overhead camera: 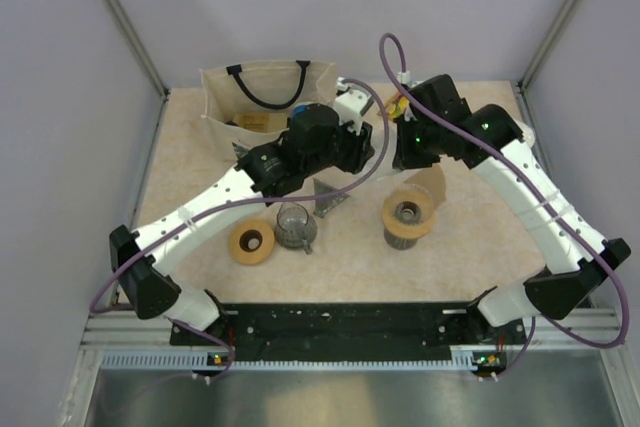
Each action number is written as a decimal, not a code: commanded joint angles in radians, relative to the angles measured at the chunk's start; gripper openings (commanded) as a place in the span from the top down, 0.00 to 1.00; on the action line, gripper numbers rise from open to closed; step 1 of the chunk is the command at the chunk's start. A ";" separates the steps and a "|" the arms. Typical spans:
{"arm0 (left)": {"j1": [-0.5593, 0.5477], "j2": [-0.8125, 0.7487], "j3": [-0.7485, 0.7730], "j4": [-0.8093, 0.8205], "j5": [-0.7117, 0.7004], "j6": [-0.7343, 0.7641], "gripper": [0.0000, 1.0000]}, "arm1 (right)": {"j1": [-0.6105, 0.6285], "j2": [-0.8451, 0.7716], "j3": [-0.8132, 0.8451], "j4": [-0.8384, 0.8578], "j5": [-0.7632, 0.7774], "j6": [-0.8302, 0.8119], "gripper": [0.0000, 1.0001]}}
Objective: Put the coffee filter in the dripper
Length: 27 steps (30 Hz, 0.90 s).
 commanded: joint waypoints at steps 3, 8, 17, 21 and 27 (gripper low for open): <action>-0.003 -0.007 0.049 -0.054 0.058 0.024 0.70 | -0.001 -0.005 0.036 -0.013 0.054 -0.034 1.00; -0.003 -0.024 0.035 -0.056 0.238 0.020 0.63 | -0.001 0.001 0.027 -0.007 0.047 -0.062 1.00; 0.097 -0.139 -0.093 0.059 0.446 -0.065 0.15 | -0.001 -0.069 -0.058 0.082 -0.088 -0.160 1.00; 0.137 -0.142 -0.115 0.107 0.593 -0.114 0.19 | -0.001 -0.080 -0.065 0.110 -0.124 -0.178 1.00; 0.140 -0.105 -0.092 0.098 0.604 -0.135 0.26 | -0.001 -0.077 -0.061 0.125 -0.131 -0.177 1.00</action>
